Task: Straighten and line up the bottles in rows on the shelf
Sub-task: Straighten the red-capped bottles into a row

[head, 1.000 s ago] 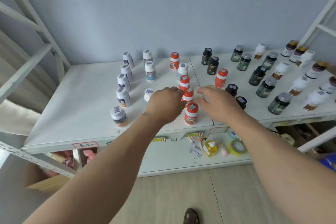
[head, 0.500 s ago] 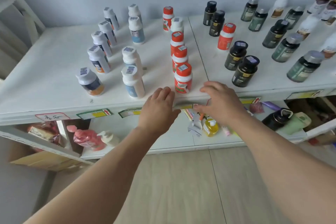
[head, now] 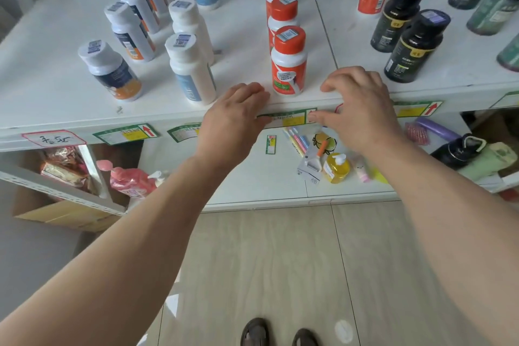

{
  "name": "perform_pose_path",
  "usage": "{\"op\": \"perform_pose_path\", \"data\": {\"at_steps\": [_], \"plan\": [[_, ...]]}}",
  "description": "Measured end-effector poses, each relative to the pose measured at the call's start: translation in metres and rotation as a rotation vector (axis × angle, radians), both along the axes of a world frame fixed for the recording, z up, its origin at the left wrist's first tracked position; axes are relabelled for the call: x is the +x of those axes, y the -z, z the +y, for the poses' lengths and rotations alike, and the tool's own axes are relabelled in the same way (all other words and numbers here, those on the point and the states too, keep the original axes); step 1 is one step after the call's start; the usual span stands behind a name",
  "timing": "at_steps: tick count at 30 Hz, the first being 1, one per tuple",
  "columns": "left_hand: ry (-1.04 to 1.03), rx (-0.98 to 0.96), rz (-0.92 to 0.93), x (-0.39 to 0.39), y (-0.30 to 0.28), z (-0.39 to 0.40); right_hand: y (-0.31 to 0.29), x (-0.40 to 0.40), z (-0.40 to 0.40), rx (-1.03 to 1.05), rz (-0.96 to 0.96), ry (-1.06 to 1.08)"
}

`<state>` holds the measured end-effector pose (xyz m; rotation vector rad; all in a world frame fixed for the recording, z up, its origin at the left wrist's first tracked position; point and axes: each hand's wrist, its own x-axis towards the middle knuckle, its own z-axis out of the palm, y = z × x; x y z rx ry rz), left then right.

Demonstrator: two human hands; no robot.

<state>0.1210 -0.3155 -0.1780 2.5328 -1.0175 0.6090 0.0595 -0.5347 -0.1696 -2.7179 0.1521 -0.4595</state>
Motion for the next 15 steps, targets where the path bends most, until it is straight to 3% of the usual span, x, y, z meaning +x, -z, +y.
{"op": "perform_pose_path", "data": {"at_steps": [7,12,15], "plan": [[-0.025,-0.031,0.071,-0.006,-0.001,-0.002,-0.004,-0.004,0.003,0.044,0.05,0.01],[-0.114,-0.085,0.462,-0.013,-0.029,-0.002,-0.034,-0.006,0.001,0.166,0.263,-0.025],[-0.182,-0.136,0.646,-0.014,-0.048,-0.009,-0.062,-0.002,0.008,0.299,0.223,-0.011]]}}
